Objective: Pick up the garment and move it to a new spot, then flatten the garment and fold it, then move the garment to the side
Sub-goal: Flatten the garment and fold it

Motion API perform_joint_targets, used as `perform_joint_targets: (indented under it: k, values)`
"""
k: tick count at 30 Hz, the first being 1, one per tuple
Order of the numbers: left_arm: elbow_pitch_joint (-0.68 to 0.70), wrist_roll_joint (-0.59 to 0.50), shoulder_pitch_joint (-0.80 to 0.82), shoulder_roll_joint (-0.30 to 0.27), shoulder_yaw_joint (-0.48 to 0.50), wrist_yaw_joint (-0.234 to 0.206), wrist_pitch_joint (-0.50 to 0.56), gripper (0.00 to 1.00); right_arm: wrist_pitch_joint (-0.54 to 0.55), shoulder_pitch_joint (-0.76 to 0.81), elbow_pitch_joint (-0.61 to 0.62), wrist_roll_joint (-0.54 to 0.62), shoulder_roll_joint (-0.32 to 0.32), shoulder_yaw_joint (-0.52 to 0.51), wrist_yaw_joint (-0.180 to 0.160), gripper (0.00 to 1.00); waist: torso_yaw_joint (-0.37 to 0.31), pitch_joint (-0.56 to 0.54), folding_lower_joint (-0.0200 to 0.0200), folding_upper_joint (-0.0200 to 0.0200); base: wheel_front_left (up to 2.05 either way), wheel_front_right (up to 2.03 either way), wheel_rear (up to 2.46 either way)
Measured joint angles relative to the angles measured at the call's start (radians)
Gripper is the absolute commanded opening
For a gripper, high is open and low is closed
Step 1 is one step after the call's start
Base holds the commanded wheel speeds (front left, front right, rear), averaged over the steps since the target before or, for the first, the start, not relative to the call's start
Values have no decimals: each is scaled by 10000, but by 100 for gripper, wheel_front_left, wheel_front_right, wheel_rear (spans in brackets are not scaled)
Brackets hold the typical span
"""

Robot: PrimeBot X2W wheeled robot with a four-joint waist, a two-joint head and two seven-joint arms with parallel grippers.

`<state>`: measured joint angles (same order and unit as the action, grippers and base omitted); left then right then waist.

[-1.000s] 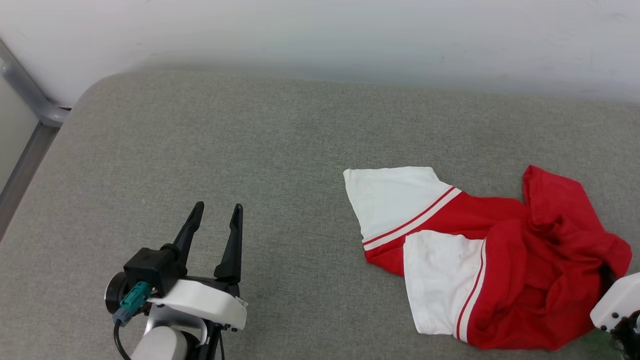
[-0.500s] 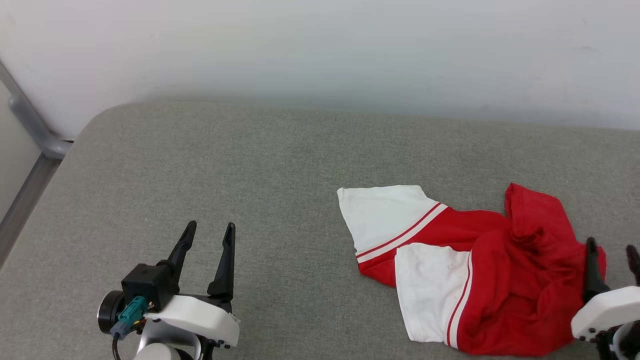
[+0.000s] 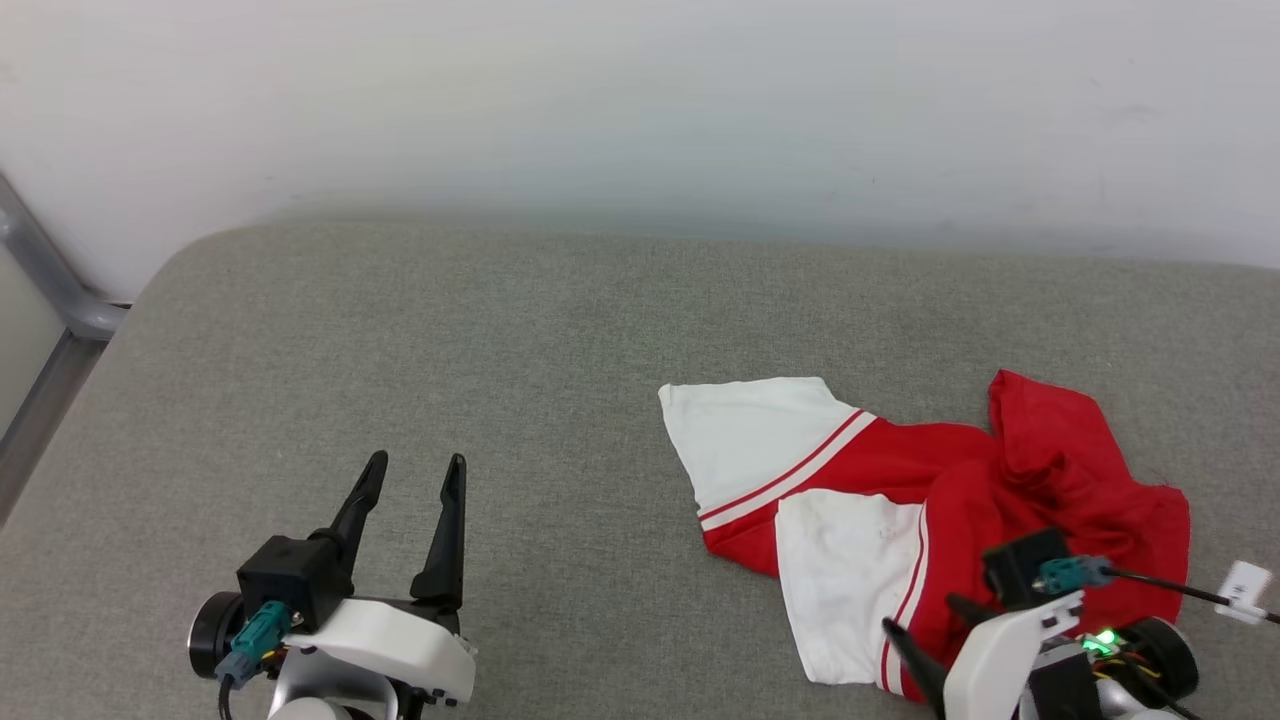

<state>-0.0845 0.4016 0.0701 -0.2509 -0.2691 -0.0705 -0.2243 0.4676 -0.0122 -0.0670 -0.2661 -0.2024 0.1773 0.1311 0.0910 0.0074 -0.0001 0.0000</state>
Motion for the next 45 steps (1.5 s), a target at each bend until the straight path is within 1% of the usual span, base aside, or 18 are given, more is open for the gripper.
perform_joint_targets:
  k: [2,6,9,16,18,19,20,21,24,27,29,30,33,37,39,41,45]
  values:
    - [48,17,14,-25,44,-4,-4,100,878,-30,288,-410,-330,709,0,100,22,106,0,0,0,0,0]
    - [100,48,184,-25,38,2,-35,100,1942,-283,435,-890,-823,1816,0,100,128,350,0,0,0,0,0]
    - [115,54,308,19,-6,15,-69,100,2293,-700,161,-1204,-869,2412,0,100,255,579,0,0,0,0,0]
    - [-17,90,585,71,44,86,-171,100,2387,-1608,-1287,-1475,-934,3342,-2,100,574,1150,1,0,0,0,0]
    - [-75,92,634,94,42,107,-213,100,2604,-1847,-1655,-1505,-984,3597,-2,100,656,1277,0,0,0,0,0]
    - [-98,90,659,115,33,123,-222,100,2708,-1927,-1789,-1570,-986,3664,-2,49,699,1324,0,0,0,0,0]
    - [-128,90,685,123,29,134,-226,100,2788,-2004,-1887,-1607,-988,3733,-4,16,732,1364,0,-1,0,0,0]
    - [-159,90,701,125,31,138,-251,100,2821,-2074,-1942,-1647,-995,3774,-4,0,753,1394,0,-1,0,0,0]
    - [-238,92,706,146,54,138,-267,100,2646,-2191,-1979,-1661,-1101,3756,-21,0,719,1395,0,0,0,0,0]
    - [-334,94,695,155,84,136,-286,100,2065,-2150,-1674,-1547,-1055,3630,0,0,615,1280,0,0,0,0,0]
    - [-362,119,669,157,98,136,-301,100,1616,-2085,-1306,-1436,-922,3405,0,0,518,1167,1,0,0,0,0]
    - [-378,121,578,153,115,130,-328,100,1030,-2057,-523,-1225,-675,2840,2,0,339,972,2,-1,0,0,0]
    - [-355,121,501,153,107,86,-330,100,533,-1787,184,-988,-408,1921,0,0,123,771,2,0,0,0,0]
    - [-313,121,374,144,92,58,-326,100,119,-1266,945,-581,180,159,0,0,-170,543,1,0,0,0,0]
    - [-280,123,358,121,67,46,-311,100,82,-941,1149,-431,523,-844,0,0,-302,464,1,0,0,0,0]
    - [-224,123,336,107,58,35,-282,100,65,-587,1206,-299,819,-2057,2,0,-408,422,0,0,0,0,0]
    - [-127,150,317,67,27,10,-236,100,71,-74,872,-127,1254,-4240,0,0,-515,517,1,0,0,0,0]
